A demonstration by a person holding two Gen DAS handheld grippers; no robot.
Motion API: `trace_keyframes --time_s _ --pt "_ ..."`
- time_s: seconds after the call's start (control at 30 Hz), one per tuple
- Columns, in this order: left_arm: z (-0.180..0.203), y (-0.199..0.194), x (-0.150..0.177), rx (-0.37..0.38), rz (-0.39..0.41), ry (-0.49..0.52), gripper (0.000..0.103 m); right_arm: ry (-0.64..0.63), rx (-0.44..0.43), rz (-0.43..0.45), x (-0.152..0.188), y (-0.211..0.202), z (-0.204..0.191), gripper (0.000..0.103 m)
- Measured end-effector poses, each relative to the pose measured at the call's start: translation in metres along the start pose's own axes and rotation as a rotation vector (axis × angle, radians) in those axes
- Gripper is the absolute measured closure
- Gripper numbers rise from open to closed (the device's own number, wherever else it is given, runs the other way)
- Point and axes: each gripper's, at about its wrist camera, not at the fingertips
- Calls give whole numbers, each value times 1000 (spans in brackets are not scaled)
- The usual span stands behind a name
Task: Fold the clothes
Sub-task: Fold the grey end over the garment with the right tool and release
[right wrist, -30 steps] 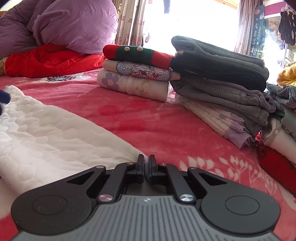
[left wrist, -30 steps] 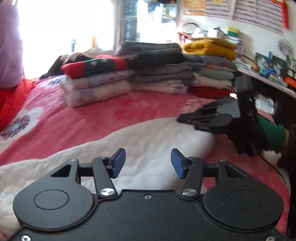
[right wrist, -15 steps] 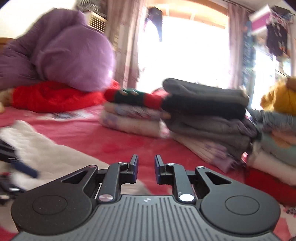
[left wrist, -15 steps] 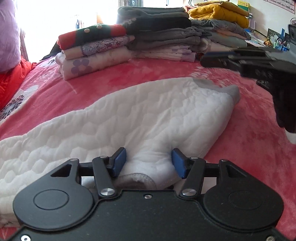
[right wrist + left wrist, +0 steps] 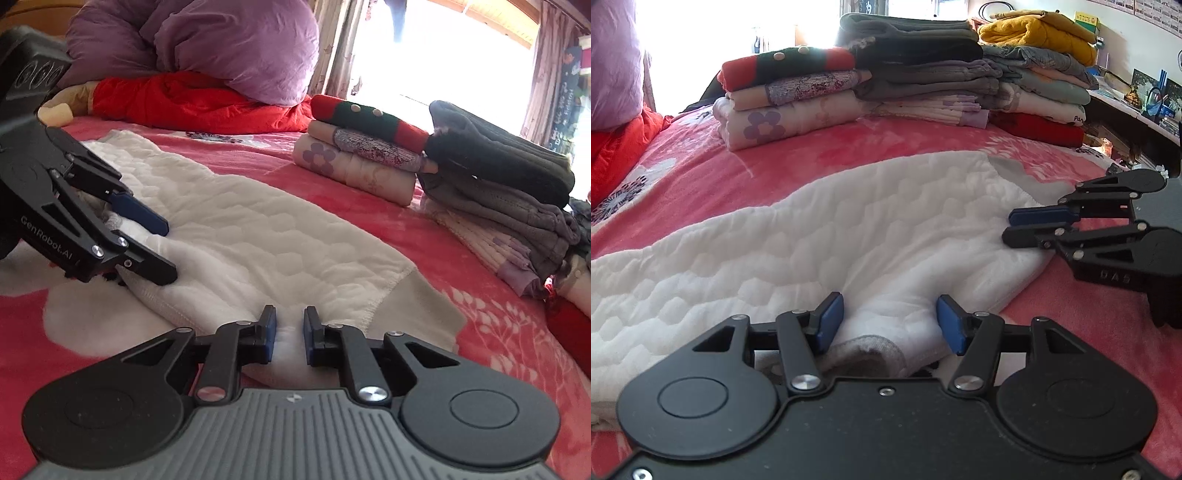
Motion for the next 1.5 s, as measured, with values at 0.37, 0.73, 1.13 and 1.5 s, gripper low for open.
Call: trace_keyframes --time_s 0.37,0.73,1.13,1.5 --pt "3 -18 12 -37 52 -82 44 337 39 -12 16 1 34 91" --pt "-83 -113 20 -373 211 -411 46 732 78 133 22 -55 55 54" --pt "-118 -65 19 -471 -21 -365 31 1206 -115 131 61 -23 73 12" --pt "-72 -56 2 -376 124 -228 33 1330 -121 249 68 -3 76 44"
Point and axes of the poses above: each gripper's, at about its wrist camera, not at the fingertips, and y roughly the way its jaws point, z to its right, x to its underside, and after that the axes turned 1 degree about -x, right-handed
